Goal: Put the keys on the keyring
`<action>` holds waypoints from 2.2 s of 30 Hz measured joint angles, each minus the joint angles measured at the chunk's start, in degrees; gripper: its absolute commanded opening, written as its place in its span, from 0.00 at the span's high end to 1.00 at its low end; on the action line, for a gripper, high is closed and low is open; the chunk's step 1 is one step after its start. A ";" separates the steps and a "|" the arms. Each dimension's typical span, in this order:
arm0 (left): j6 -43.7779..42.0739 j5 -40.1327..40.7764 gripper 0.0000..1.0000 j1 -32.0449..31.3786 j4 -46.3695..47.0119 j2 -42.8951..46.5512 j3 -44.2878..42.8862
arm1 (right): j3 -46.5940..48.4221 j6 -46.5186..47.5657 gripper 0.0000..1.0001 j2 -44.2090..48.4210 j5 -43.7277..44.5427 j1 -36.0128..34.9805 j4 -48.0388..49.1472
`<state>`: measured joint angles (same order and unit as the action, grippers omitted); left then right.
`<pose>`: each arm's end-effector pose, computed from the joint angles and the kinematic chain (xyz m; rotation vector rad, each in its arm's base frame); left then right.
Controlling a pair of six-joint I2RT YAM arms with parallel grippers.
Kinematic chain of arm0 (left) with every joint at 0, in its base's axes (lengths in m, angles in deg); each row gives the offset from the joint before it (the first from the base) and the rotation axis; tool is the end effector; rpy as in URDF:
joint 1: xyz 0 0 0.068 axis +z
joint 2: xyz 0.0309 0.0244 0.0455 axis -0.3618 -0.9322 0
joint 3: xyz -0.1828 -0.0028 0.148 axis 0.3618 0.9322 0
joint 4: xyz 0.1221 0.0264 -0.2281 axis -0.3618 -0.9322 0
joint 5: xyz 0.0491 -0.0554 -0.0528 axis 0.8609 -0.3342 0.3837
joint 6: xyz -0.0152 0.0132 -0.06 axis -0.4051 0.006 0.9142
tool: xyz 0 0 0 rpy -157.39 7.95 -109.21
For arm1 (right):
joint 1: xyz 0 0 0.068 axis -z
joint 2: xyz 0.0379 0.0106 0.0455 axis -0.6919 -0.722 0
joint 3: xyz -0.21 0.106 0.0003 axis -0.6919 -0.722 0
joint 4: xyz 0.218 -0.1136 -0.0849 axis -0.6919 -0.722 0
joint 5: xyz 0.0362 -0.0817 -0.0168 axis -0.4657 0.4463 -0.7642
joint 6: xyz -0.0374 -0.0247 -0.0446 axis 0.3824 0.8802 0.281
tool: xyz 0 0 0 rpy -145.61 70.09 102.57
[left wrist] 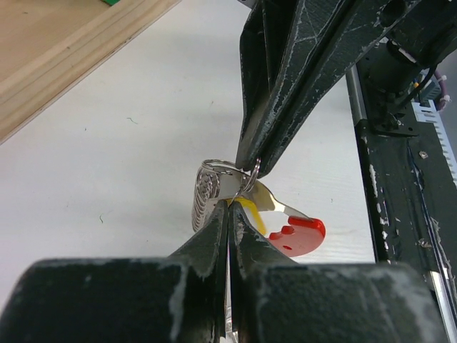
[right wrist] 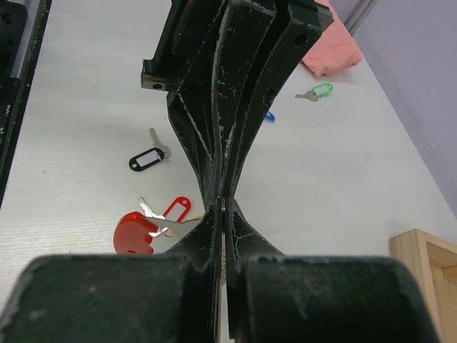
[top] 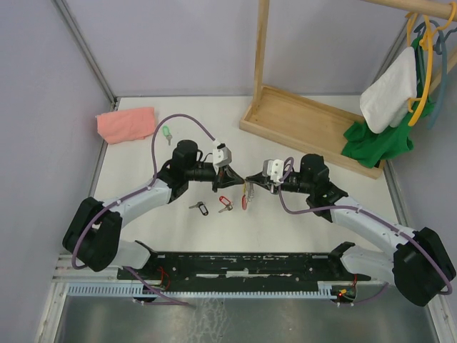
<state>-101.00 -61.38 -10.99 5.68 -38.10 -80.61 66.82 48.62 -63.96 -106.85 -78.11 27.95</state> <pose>0.2384 -0.1961 0.2028 1.2774 1.4284 -1.1141 0.2042 0.1793 0.2249 -1.2828 1.1969 0.7874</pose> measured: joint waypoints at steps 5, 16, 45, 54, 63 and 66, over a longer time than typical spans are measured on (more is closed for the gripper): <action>-0.04 0.61 0.81 0.00 0.85 0.39 0.20 | 0.00 0.68 0.99 0.02 -1.20 0.55 0.35; -2.71 1.51 0.39 0.37 4.22 7.19 8.57 | 2.23 6.84 0.99 1.22 -6.01 1.44 -4.70; -21.59 -6.05 0.52 0.37 8.35 7.34 8.44 | 6.14 12.52 0.99 0.42 -13.49 1.62 -15.69; -23.08 -8.41 0.62 0.20 8.46 6.36 6.71 | 6.25 12.94 0.99 0.17 -14.29 1.62 -16.83; -24.17 -10.14 0.62 -1.05 8.28 4.20 6.25 | 6.75 13.00 0.99 0.17 -14.34 1.62 -17.00; -24.68 -10.19 0.64 -1.51 8.20 3.74 5.53 | 6.78 13.09 0.99 0.17 -14.38 1.62 -17.20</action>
<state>-125.67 -71.57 -12.50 13.88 -34.36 -75.08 73.60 61.71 -63.78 -121.23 -76.49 10.75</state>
